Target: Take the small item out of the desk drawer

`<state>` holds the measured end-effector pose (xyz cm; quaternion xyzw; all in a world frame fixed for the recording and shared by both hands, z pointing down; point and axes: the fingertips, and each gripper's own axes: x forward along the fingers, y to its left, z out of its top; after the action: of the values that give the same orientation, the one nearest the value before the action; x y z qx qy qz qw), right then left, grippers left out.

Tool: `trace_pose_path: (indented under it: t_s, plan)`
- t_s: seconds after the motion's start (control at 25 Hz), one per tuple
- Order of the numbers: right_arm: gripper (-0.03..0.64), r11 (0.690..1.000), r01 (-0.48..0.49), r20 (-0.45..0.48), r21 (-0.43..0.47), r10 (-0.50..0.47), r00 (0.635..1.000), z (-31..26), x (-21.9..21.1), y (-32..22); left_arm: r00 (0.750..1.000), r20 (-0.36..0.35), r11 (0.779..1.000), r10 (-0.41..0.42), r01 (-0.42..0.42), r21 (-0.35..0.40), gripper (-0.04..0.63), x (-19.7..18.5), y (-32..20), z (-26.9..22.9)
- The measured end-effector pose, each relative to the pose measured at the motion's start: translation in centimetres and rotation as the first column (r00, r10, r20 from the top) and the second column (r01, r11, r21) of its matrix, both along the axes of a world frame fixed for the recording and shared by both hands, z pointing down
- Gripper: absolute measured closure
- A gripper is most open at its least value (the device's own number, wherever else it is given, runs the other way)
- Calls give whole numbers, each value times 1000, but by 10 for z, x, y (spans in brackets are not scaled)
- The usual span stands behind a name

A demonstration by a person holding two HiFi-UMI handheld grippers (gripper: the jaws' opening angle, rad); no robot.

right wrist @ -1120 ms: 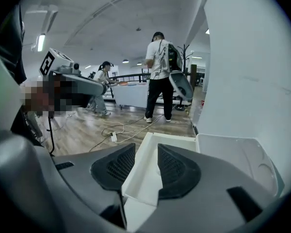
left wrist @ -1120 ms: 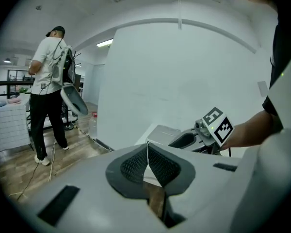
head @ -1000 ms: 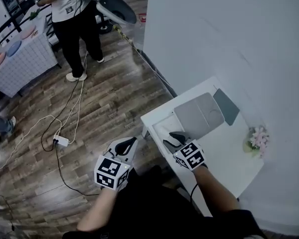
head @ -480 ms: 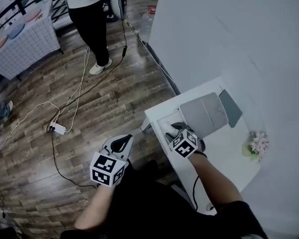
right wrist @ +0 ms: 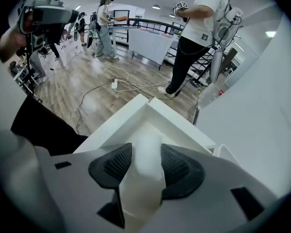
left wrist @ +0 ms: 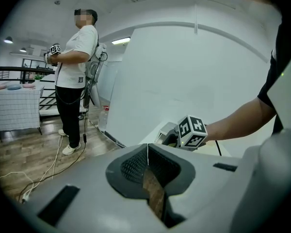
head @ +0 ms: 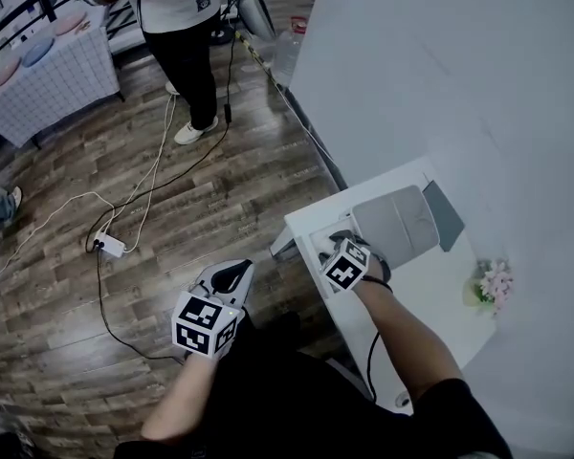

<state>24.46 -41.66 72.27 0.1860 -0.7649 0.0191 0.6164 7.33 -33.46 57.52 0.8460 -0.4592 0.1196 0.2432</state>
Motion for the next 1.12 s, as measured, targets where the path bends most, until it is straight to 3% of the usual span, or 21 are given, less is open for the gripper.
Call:
trace_pose_path:
  t_s: [0.24, 0.56, 0.8, 1.12]
  plan:
    - [450, 1000, 6, -69, 30, -4, 998, 6, 3, -5, 1000, -10, 1000, 4, -4, 2, 583, -14, 2, 2]
    - [456, 994, -67, -10, 88, 68, 998, -29, -11, -2, 999, -25, 999, 40, -39, 31, 583, -39, -7, -11]
    - [456, 973, -208, 119, 104, 196, 973, -57, 4, -1, 995, -14, 991, 98, -96, 95, 583, -32, -22, -38]
    - [456, 946, -305, 320, 111, 257, 912, -97, 18, -10, 994, 19, 983, 109, -111, 143, 583, -14, -32, -74]
